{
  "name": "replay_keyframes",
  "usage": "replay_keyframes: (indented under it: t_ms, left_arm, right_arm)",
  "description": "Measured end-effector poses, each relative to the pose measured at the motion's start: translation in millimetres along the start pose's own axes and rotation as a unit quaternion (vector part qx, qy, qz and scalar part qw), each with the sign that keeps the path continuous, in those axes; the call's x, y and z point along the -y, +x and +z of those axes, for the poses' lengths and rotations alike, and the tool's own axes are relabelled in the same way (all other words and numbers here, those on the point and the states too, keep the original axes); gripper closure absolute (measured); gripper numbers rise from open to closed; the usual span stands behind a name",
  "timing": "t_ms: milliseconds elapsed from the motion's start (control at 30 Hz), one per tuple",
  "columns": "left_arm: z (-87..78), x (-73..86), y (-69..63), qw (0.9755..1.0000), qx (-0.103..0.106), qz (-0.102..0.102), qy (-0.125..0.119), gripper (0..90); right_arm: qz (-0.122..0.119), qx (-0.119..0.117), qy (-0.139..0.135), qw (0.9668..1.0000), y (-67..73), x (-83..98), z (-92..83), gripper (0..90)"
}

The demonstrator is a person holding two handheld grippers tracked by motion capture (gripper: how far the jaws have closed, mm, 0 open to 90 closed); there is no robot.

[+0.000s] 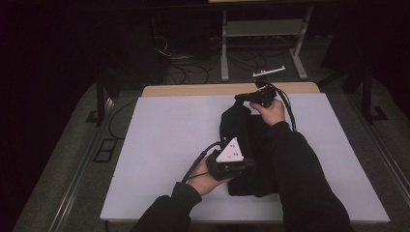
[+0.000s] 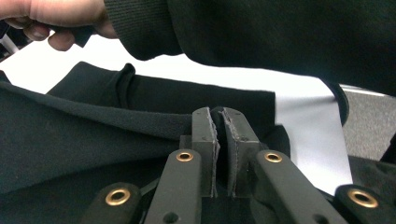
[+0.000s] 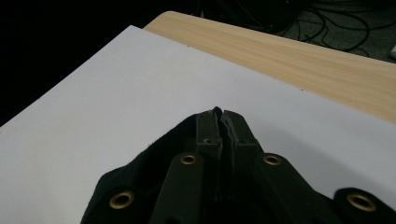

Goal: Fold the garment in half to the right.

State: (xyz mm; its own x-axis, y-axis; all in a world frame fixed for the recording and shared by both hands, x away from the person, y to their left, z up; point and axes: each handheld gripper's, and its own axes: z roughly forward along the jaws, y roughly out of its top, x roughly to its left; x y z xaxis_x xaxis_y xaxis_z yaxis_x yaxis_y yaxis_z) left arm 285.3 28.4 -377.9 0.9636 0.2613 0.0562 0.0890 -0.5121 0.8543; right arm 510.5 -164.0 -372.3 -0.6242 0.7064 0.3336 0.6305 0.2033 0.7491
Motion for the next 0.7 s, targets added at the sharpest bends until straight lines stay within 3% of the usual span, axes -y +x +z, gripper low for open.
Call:
replay_keyframes:
  t_ms: [700]
  left_arm:
    - [48.5,-12.9,-9.8,0.9990,0.029,-0.012,0.033,82.7]
  right_arm:
    - [0.029,0.010,-0.014,0.9994,-31.3,19.8,-26.3,84.1]
